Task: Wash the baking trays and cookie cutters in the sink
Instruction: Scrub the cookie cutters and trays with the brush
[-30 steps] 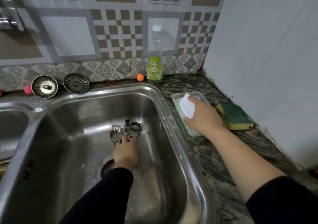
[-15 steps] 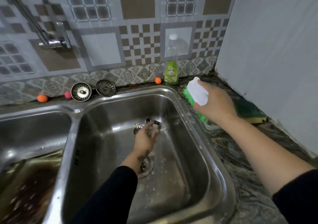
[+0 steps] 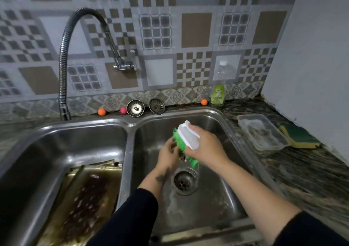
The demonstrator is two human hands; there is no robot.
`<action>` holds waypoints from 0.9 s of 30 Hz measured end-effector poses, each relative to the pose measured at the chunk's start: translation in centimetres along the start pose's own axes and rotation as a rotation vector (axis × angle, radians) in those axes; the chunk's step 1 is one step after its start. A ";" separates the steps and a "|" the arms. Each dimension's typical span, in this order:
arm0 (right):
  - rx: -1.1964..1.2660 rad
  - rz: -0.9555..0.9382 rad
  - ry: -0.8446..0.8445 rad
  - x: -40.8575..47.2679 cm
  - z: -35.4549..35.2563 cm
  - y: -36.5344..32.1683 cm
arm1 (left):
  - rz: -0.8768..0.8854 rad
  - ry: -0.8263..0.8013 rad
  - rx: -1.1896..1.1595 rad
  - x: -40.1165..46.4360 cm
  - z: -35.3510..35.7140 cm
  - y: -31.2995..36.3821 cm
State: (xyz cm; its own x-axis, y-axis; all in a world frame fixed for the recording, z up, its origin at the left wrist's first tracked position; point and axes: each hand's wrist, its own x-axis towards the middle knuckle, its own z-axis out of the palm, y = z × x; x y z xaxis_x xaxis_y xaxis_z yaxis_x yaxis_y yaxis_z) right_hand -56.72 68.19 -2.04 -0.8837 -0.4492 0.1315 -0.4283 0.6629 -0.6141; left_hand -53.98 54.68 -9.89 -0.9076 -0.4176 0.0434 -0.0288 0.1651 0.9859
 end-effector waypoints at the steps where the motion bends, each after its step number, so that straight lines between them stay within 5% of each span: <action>1: 0.024 0.027 0.022 0.3 0.0 -0.3 | 0.021 -0.039 0.003 -0.4 -0.2 0.1; 8: 0.101 0.043 -0.044 -1.8 1.4 -2.9 | -0.096 0.071 -0.409 -1.1 -5.0 2.9; 13: 0.051 0.008 0.067 -1.0 1.6 -4.6 | -0.050 -0.124 -0.329 -1.8 -5.8 3.6; 23: -0.172 -0.059 -0.029 -1.0 2.7 -6.5 | -0.101 -0.023 -0.395 -2.3 -7.0 3.7; 27: -0.245 -0.058 -0.103 -1.0 3.7 -6.6 | -0.133 0.074 -0.161 -1.9 -9.2 2.7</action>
State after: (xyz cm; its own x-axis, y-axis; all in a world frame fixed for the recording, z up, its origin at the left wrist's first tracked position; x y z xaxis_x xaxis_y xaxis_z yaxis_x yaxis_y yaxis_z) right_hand -52.34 62.03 -0.96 -0.8381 -0.5406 0.0731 -0.5213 0.7541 -0.3996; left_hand -48.44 47.69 -5.79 -0.8670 -0.4914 -0.0833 -0.0740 -0.0384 0.9965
